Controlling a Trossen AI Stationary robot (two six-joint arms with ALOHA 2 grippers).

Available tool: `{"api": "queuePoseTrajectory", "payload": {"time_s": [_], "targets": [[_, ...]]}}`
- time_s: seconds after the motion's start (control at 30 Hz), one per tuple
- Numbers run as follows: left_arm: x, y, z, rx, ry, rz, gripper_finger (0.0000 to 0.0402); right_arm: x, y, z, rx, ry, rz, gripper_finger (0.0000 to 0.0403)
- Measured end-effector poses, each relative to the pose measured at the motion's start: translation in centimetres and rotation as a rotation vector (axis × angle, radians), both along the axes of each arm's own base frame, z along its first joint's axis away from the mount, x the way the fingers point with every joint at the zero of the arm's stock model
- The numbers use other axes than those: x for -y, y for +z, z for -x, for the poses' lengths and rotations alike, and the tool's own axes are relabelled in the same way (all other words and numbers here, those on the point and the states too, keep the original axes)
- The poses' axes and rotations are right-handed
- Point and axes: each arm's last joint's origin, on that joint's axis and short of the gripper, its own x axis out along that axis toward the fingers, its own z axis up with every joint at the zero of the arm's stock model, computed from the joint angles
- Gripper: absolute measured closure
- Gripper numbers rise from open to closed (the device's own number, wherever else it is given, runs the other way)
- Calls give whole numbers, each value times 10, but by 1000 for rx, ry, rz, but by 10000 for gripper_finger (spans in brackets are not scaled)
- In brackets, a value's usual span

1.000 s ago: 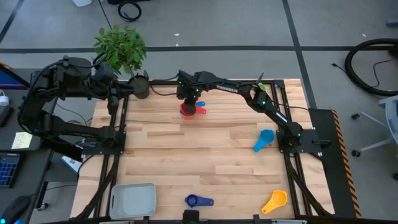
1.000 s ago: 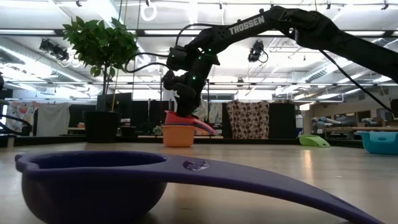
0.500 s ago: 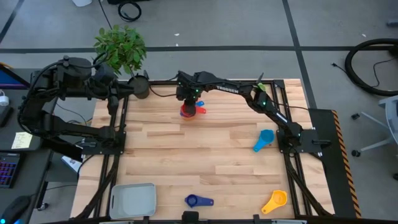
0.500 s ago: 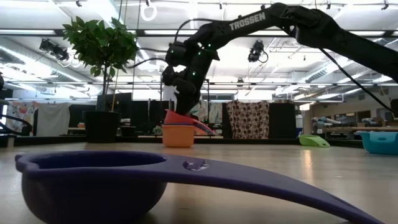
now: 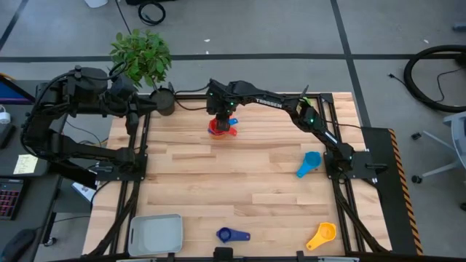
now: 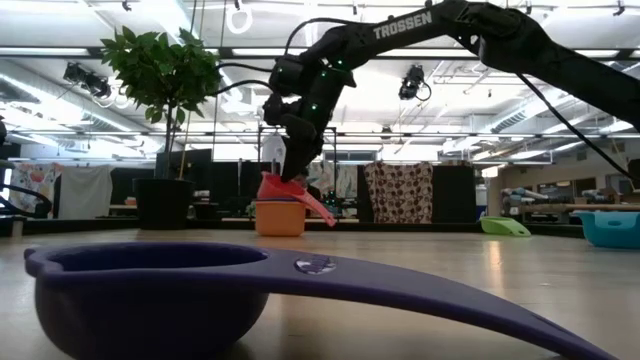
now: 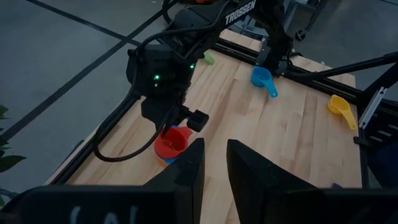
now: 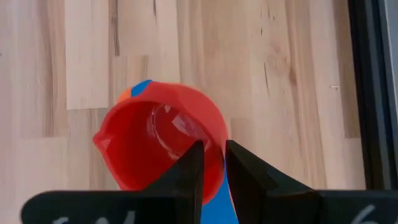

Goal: Nest measuring cups in basket
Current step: Stack the red measuring cup on top of the light blue measuring cup

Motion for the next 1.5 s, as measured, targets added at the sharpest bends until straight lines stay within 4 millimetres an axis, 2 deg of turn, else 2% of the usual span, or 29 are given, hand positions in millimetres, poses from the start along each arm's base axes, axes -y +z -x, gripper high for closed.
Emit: {"api": "queuePoseTrajectory", "payload": {"time_s": [0.27,0.47,0.83,1.13,1.5], "targets": [[0,0,0,1,0,0,328,1,-7,-2,-5,12,6,335],[0,0,0,1,0,1,329,3,-10,-3,2,28,24,389],[0,0,0,1,0,1,328,4,-13,2,-36,61,-15,390],[0,0,0,2,1,1,328,7,-24,6,-43,77,-91,390],[0,0,0,2,1,1,328,4,-25,5,-46,75,-91,282]]}}
